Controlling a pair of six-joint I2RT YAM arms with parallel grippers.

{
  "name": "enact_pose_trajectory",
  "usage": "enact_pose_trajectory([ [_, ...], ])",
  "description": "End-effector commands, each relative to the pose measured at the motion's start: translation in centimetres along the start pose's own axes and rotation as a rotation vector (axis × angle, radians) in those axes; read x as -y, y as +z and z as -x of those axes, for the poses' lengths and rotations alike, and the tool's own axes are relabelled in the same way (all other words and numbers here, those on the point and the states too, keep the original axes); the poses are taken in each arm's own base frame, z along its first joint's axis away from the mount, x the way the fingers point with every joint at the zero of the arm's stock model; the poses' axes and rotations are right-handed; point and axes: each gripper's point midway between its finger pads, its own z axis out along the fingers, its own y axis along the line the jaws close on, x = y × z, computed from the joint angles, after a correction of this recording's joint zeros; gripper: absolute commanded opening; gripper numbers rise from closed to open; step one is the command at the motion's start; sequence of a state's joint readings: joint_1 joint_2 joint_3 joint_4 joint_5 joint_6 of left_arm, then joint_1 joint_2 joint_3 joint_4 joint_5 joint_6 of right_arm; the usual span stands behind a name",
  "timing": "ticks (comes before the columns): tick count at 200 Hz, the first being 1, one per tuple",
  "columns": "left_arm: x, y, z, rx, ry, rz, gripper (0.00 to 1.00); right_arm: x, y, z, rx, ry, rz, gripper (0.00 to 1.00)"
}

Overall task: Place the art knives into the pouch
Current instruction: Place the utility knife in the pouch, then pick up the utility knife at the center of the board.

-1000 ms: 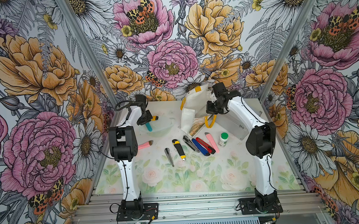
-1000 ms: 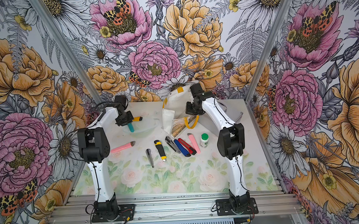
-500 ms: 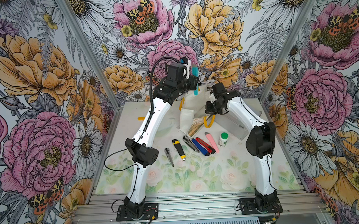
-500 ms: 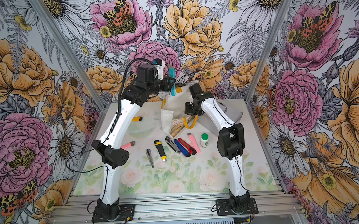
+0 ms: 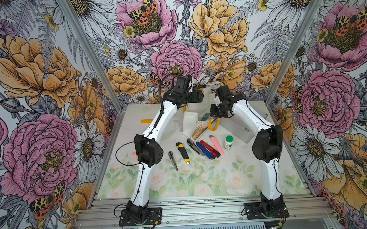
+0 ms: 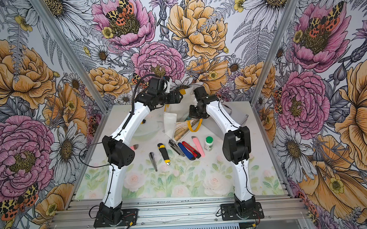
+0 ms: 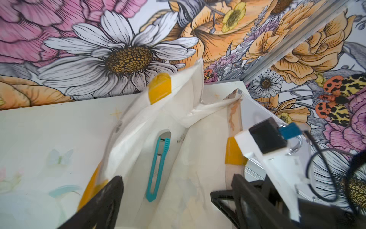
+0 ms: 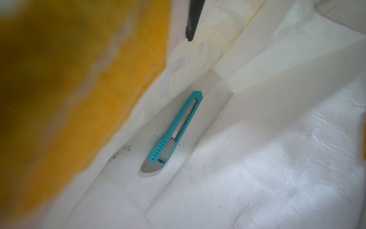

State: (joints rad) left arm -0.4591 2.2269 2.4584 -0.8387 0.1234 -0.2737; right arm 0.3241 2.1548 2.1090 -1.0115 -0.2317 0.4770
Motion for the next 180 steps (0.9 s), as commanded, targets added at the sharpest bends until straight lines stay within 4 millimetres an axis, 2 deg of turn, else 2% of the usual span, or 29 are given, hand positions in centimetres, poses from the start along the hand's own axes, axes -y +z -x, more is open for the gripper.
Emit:
enact_pose_trajectory([
  [1,-2.8,-6.7,3.5,0.121,0.034,0.113,0.89,-1.3,-1.7,0.4,0.040,-0.034,0.026,0.00],
  [17,-7.5,-8.5,1.4,0.083,-0.002,0.245,0.90,-1.1,-1.6,0.4,0.039,-0.035,0.020,0.00],
  [34,-13.2,-9.8,-2.7,0.009,-0.111,0.379,0.90,-1.0,-1.3,0.5,0.038,-0.033,0.022,0.00],
  [39,-14.3,-11.3,-3.4,0.015,-0.148,0.409,0.90,-1.1,-1.2,0.5,0.038,-0.033,0.023,0.00],
  [52,-17.8,-12.6,-7.2,-0.032,-0.260,0.502,0.90,-1.1,-1.0,0.5,0.035,-0.030,0.026,0.00],
  [68,-21.0,-14.1,-11.9,-0.064,-0.431,0.601,0.90,-1.0,-0.7,0.5,0.033,-0.029,0.026,0.00],
  [88,-22.6,-14.9,-16.4,-0.092,-0.570,0.671,0.91,-1.0,-0.4,0.5,0.028,-0.027,0.032,0.00],
  [118,-24.5,-14.9,-21.5,-0.137,-0.764,0.741,0.95,-0.9,-0.1,0.4,0.021,-0.025,0.035,0.00],
  [141,-26.1,-15.0,-23.9,-0.127,-0.898,0.768,0.97,-0.6,-0.1,0.2,0.021,-0.029,0.025,0.00],
  [180,-27.8,-13.5,-26.0,-0.108,-1.060,0.766,0.95,-0.3,0.2,0.0,0.018,-0.020,0.025,0.00],
])
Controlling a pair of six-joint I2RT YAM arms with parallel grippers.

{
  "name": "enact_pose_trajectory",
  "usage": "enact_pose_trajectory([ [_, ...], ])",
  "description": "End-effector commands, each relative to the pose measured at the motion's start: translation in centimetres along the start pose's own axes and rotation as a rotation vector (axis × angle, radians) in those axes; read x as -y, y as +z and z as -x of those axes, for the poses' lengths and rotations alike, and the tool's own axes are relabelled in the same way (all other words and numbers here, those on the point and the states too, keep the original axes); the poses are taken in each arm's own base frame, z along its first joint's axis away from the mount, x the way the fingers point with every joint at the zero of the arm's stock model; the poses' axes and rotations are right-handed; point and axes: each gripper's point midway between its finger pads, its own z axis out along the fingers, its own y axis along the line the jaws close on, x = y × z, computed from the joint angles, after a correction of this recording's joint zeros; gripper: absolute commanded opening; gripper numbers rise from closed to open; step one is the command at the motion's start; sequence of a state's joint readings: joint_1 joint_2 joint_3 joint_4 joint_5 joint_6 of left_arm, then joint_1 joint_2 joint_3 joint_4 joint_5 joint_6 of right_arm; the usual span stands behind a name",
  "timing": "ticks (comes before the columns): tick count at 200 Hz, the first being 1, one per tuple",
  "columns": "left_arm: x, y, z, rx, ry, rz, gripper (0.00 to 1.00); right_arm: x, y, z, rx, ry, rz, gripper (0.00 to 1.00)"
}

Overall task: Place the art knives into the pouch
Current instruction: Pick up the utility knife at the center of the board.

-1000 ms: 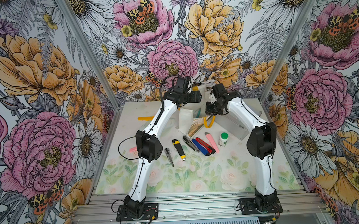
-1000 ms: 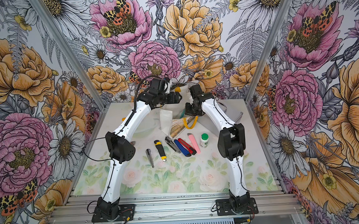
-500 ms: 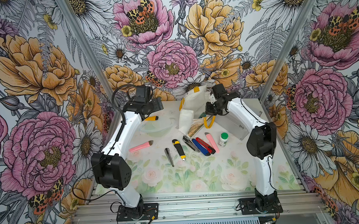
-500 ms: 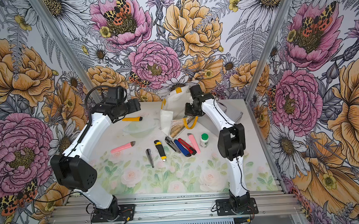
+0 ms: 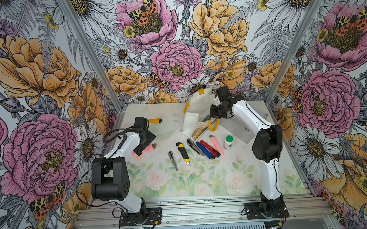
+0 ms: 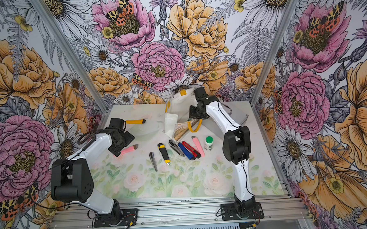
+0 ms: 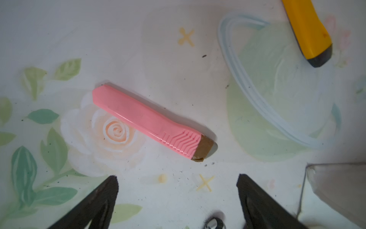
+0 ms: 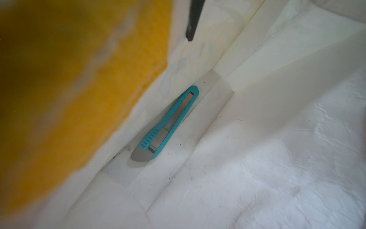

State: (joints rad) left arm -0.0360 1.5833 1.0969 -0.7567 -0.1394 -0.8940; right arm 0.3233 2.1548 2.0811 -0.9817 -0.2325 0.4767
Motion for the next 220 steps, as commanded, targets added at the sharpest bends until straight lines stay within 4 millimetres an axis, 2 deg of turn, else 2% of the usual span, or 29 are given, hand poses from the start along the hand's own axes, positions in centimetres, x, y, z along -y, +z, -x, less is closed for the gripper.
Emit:
enact_pose_trajectory([
  [1,1.4,0.6,0.7,-0.001,-0.144,-0.079,0.95,-0.6,-0.4,0.1,0.015,-0.020,0.025,0.00],
  [32,1.8,3.1,0.6,-0.072,-0.178,-0.064,0.94,-0.4,-0.4,-0.1,0.017,-0.018,0.022,0.00],
  [79,1.7,5.4,0.1,-0.119,-0.145,-0.021,0.91,0.3,-0.6,-0.4,0.021,-0.006,0.006,0.00],
  [96,1.5,6.0,0.3,-0.122,-0.127,-0.008,0.87,0.5,-0.5,-0.4,0.022,-0.001,0.007,0.00],
  [99,1.2,7.0,-0.1,-0.139,-0.119,0.016,0.86,0.5,-0.5,-0.4,0.022,0.001,0.008,0.00],
  [111,1.1,7.8,-0.1,-0.150,-0.098,0.029,0.82,0.5,-0.6,-0.2,0.025,0.001,0.011,0.00],
  [145,2.0,9.2,0.4,-0.161,-0.001,0.037,0.59,0.6,-0.7,-0.2,0.029,0.004,0.008,0.00],
  [158,2.4,9.6,0.5,-0.163,0.048,0.045,0.53,0.8,-0.8,-0.2,0.033,0.007,0.004,0.00],
  [191,3.2,10.8,0.1,-0.194,0.218,0.114,0.53,1.2,-0.8,-0.1,0.034,0.015,0.003,0.00],
  [220,4.3,11.1,-0.2,-0.180,0.377,0.178,0.53,1.2,-0.9,0.0,0.036,0.015,0.006,0.00],
])
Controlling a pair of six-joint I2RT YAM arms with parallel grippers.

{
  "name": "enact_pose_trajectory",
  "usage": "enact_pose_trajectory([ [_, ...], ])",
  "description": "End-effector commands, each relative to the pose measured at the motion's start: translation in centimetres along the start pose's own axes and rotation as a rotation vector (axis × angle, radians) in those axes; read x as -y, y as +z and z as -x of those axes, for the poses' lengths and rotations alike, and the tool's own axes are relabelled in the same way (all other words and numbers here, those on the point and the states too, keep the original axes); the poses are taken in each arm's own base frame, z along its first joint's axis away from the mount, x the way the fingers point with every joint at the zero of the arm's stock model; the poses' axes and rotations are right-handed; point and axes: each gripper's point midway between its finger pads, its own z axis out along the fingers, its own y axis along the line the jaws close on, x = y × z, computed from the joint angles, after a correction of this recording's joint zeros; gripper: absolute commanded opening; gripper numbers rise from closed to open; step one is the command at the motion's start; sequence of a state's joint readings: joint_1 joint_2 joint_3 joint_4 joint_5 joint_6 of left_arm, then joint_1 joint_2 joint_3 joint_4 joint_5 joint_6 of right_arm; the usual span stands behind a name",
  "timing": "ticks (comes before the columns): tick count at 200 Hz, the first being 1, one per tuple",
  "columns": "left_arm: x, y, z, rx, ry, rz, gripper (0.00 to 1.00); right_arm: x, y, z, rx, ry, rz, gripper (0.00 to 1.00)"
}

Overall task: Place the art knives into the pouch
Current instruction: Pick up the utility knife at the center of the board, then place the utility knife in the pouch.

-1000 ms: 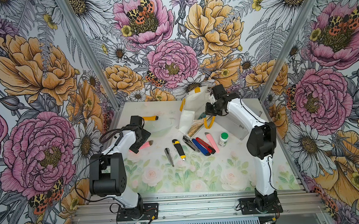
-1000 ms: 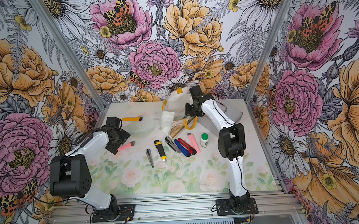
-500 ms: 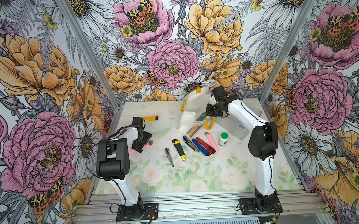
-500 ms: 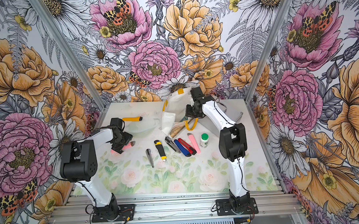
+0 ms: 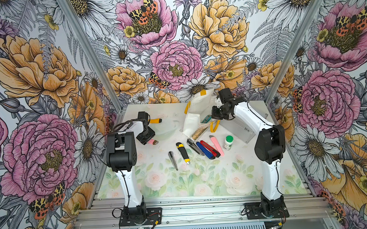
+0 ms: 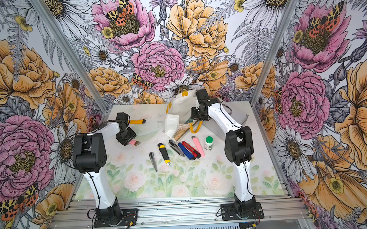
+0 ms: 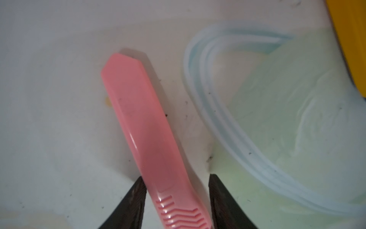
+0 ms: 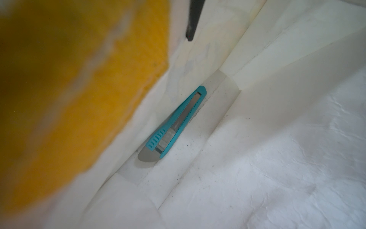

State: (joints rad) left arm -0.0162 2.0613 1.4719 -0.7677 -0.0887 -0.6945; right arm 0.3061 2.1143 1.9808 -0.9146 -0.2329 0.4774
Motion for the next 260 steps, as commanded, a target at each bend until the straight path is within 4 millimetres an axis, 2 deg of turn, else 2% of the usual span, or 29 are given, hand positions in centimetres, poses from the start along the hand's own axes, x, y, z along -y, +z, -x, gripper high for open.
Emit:
enact_pose_trajectory([
  [1,-0.8,2.7,-2.7,-0.076,0.184,0.126,0.53,0.0,-1.1,0.4,0.022,0.003,0.009,0.00],
  [26,0.2,2.5,-2.7,-0.077,0.264,0.141,0.46,0.1,-1.3,0.5,0.025,0.004,0.009,0.00],
  [51,0.4,2.1,-2.7,-0.076,0.293,0.144,0.26,0.2,-1.5,0.5,0.028,0.005,0.010,0.00],
  [63,0.6,1.2,-2.4,-0.051,0.304,0.141,0.22,0.2,-1.6,0.5,0.029,0.004,0.009,0.00],
  [78,1.5,-1.0,-1.7,0.000,0.315,0.112,0.21,0.2,-1.7,0.6,0.032,0.004,0.010,0.00],
  [94,3.5,-4.7,-0.7,0.076,0.329,0.037,0.21,0.1,-1.8,0.6,0.035,0.001,0.012,0.00],
  [104,5.4,-7.8,-0.1,0.131,0.344,-0.037,0.21,0.0,-1.9,0.7,0.036,0.000,0.015,0.00],
  [117,8.1,-12.5,0.8,0.215,0.367,-0.144,0.20,0.0,-1.9,0.8,0.038,0.000,0.018,0.00],
  [141,14.3,-21.4,1.3,0.367,0.440,-0.353,0.20,-0.1,-1.9,0.8,0.039,-0.001,0.022,0.00],
  [162,20.1,-28.0,0.0,0.458,0.529,-0.538,0.20,-0.1,-1.9,0.8,0.038,0.004,0.027,0.00],
  [178,24.5,-31.8,-1.8,0.491,0.599,-0.683,0.20,-0.2,-1.8,0.6,0.036,0.002,0.029,0.00],
  [196,28.6,-33.2,-3.8,0.498,0.659,-0.797,0.21,-0.2,-2.0,0.6,0.040,0.001,0.029,0.00],
  [211,31.0,-32.8,-5.3,0.453,0.672,-0.870,0.21,-0.1,-2.1,0.5,0.040,0.002,0.027,0.00],
  [243,33.7,-29.6,-7.8,0.354,0.685,-0.914,0.22,0.0,-2.2,0.5,0.042,0.002,0.027,0.00],
  [260,34.2,-28.6,-8.8,0.343,0.708,-0.906,0.27,0.0,-2.1,0.5,0.040,0.004,0.028,0.00],
])
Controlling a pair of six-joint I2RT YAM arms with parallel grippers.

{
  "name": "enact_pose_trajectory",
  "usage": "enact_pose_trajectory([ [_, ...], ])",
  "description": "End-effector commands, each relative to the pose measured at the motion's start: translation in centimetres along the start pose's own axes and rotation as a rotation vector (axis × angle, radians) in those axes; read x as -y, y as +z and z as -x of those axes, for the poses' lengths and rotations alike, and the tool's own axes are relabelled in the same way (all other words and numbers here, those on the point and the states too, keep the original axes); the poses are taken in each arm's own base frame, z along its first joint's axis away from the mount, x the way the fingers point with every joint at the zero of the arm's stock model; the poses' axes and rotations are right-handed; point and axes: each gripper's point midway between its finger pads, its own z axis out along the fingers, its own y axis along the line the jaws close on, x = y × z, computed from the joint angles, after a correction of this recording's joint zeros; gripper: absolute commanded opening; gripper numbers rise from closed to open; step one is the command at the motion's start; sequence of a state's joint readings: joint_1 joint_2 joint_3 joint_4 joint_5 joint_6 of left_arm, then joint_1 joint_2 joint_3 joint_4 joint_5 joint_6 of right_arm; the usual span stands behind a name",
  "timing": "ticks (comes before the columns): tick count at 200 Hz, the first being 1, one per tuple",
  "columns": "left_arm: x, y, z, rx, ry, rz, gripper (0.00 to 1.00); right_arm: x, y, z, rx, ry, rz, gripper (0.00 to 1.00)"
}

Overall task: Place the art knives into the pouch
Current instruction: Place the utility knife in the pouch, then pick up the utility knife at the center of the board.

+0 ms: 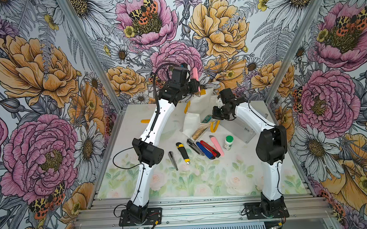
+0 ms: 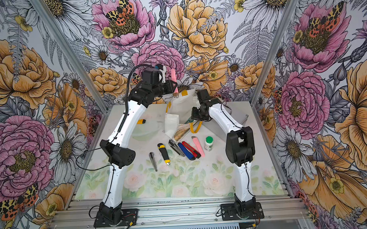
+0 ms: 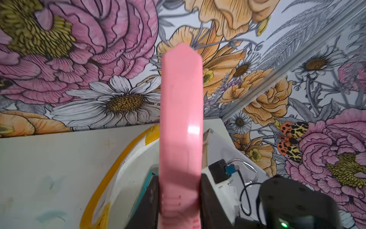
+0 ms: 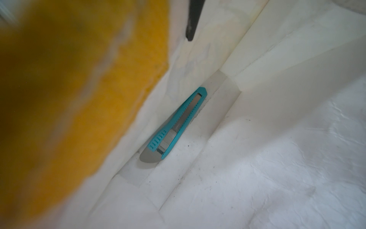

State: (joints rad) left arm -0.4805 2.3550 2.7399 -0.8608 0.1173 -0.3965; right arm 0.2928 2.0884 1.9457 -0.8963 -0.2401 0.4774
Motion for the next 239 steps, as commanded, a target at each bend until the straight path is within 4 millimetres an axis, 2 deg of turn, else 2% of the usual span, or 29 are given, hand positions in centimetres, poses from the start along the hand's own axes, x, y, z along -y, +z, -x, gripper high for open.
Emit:
enact_pose_trajectory([
  [1,0.6,1.7,-2.8,-0.090,-0.008,-0.037,0.28,-0.5,-1.6,0.5,0.029,-0.004,0.022,0.00],
  [12,0.4,1.9,-3.1,-0.095,-0.002,-0.027,0.40,-0.5,-1.6,0.6,0.030,-0.003,0.024,0.00],
  [25,0.3,1.6,-2.8,-0.088,0.011,-0.023,0.64,-0.4,-1.5,0.5,0.028,-0.004,0.023,0.00],
  [32,0.4,1.4,-2.7,-0.085,0.020,-0.022,0.70,-0.4,-1.5,0.5,0.027,0.000,0.023,0.00],
  [40,0.4,1.0,-2.3,-0.075,0.034,-0.020,0.74,-0.3,-1.5,0.5,0.027,0.000,0.023,0.00],
  [64,0.4,-0.8,-0.6,-0.030,0.070,0.002,0.77,-0.4,-1.4,0.5,0.025,0.001,0.025,0.00],
  [85,-1.6,-2.5,1.2,0.019,0.068,0.082,0.80,-0.3,-1.3,0.5,0.022,0.002,0.023,0.00],
  [102,-5.1,-3.8,2.2,0.048,0.044,0.197,0.81,-0.2,-1.2,0.4,0.021,0.003,0.021,0.00],
  [119,-9.9,-4.5,2.0,0.045,-0.021,0.332,0.83,-0.2,-1.3,0.5,0.024,0.003,0.019,0.00],
  [136,-15.6,-4.6,0.6,0.014,-0.091,0.473,0.83,0.0,-1.1,0.6,0.023,0.008,0.018,0.00],
  [149,-19.8,-4.2,-1.3,-0.026,-0.173,0.552,0.84,0.0,-1.0,0.6,0.022,0.012,0.019,0.00],
  [175,-26.6,-3.0,-4.4,-0.076,-0.261,0.699,0.86,-0.1,-0.9,0.5,0.018,0.016,0.022,0.00],
  [196,-29.8,-1.0,-5.7,-0.102,-0.278,0.737,0.90,-0.1,-1.0,0.5,0.017,0.019,0.022,0.00],
  [215,-32.3,0.5,-6.7,-0.118,-0.316,0.744,0.98,0.1,-1.0,0.3,0.016,0.023,0.013,0.00],
  [239,-34.2,1.8,-7.4,-0.131,-0.354,0.725,0.99,0.6,-1.0,-0.1,0.009,0.031,0.001,0.00],
])
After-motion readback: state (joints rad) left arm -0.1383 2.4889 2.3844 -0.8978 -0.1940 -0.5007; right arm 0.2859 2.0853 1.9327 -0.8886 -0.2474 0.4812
